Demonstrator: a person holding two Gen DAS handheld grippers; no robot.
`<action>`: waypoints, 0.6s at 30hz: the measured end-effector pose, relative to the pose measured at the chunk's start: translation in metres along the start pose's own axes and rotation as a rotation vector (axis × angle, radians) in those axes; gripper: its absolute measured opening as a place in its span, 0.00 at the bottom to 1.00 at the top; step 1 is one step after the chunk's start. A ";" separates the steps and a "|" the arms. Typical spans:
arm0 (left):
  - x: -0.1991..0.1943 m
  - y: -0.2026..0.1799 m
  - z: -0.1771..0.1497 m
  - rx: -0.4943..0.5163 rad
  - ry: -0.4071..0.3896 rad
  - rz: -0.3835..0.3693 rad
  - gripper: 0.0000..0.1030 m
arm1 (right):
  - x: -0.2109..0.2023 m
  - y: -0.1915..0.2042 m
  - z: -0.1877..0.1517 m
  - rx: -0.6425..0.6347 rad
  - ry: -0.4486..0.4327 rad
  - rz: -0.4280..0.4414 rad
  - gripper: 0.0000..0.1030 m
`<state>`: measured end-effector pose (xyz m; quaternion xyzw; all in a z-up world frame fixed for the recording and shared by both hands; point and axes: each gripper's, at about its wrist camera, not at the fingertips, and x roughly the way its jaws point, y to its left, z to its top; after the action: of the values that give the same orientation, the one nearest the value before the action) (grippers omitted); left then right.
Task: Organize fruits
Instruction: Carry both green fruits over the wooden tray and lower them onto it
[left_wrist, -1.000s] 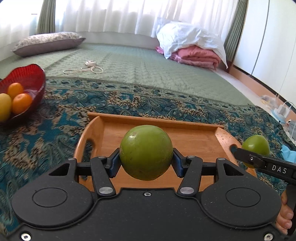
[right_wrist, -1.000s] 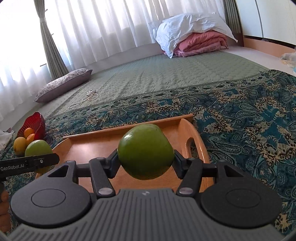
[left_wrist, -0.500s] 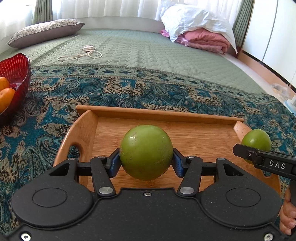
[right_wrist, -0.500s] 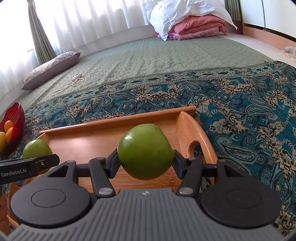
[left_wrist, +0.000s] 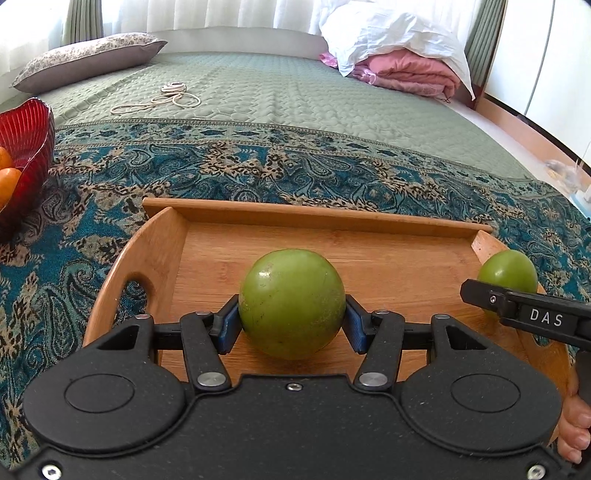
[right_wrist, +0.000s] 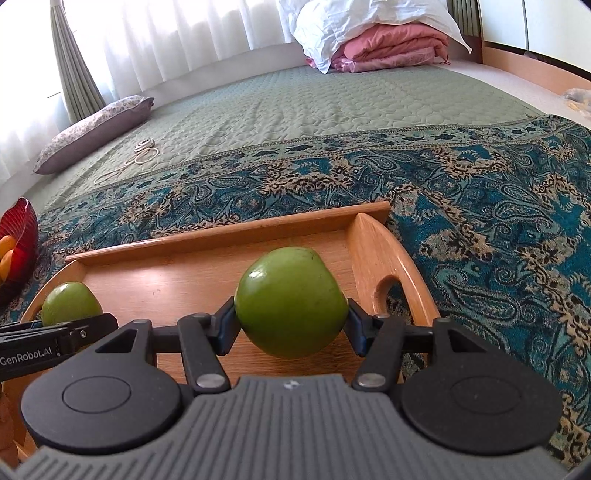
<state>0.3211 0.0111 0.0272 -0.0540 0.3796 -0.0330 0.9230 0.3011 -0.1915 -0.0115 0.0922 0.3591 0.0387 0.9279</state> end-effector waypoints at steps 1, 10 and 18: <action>0.001 -0.001 0.000 0.004 0.000 0.001 0.52 | 0.001 0.001 0.000 -0.003 0.002 0.000 0.59; 0.003 -0.005 -0.002 0.017 0.001 0.011 0.52 | 0.004 0.006 -0.002 -0.030 0.016 -0.015 0.59; 0.004 -0.006 -0.002 0.036 0.002 0.016 0.52 | 0.005 0.008 -0.002 -0.040 0.024 -0.026 0.59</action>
<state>0.3221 0.0047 0.0234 -0.0345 0.3804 -0.0324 0.9236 0.3033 -0.1832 -0.0142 0.0685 0.3706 0.0350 0.9256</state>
